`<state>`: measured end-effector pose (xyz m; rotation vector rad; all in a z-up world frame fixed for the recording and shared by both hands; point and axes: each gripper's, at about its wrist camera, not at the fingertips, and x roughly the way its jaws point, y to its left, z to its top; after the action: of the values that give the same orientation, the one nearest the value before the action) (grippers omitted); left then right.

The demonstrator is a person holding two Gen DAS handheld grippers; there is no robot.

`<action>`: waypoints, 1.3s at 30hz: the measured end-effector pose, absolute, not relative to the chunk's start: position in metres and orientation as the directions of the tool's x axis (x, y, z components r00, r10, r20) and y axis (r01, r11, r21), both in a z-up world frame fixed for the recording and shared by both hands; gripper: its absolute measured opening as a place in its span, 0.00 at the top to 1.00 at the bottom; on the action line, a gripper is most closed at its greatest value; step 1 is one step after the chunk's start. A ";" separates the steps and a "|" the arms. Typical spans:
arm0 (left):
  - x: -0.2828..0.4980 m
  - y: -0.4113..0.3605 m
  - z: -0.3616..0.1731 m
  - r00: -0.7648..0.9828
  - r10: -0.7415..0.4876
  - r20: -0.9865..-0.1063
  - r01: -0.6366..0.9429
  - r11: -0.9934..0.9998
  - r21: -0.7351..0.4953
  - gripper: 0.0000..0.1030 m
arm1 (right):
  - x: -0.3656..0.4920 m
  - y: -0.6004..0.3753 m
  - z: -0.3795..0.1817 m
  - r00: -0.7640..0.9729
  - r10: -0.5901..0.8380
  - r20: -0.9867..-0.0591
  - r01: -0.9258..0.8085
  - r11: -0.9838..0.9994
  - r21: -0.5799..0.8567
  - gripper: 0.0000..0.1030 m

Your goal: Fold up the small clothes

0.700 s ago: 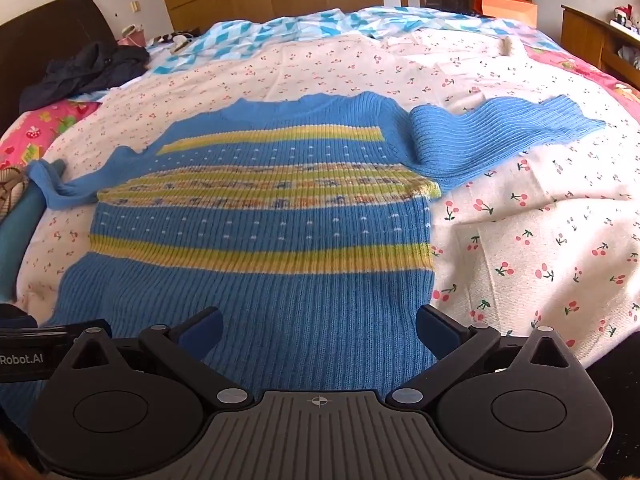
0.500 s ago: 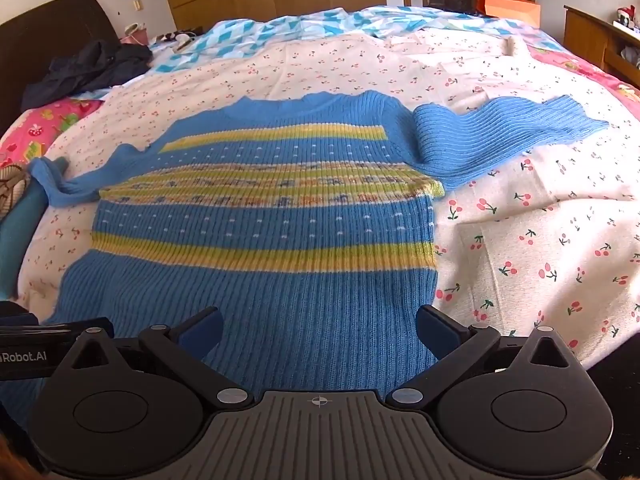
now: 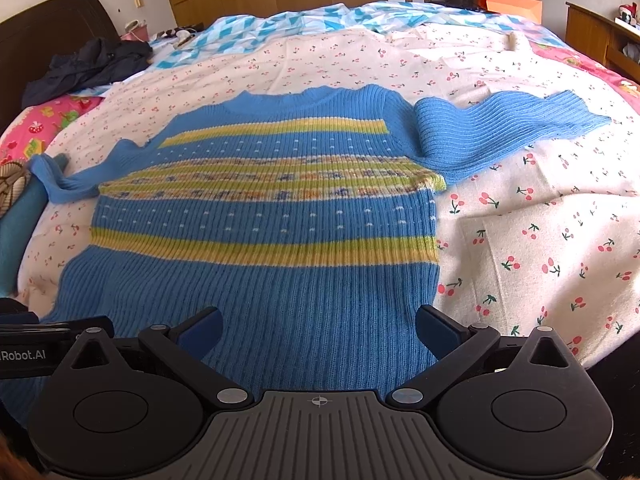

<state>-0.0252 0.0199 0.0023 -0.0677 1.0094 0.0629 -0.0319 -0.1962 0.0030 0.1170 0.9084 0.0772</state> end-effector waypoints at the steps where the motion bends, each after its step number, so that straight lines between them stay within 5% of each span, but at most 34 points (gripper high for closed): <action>1: -0.025 0.020 0.002 0.529 0.021 -0.848 -0.084 0.996 -0.028 0.00 | -0.032 -0.197 0.003 0.612 0.118 -0.782 -0.018 0.991 0.136 0.01; 39: -0.023 0.020 -0.002 0.513 0.000 -0.859 -0.080 0.996 -0.047 0.00 | -0.031 -0.196 0.000 0.640 0.103 -0.761 -0.027 0.993 0.112 0.01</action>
<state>-0.0227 0.0204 -0.0017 -0.0849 1.0316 0.0487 -0.0307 -0.1956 0.0003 0.0931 0.8730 0.0742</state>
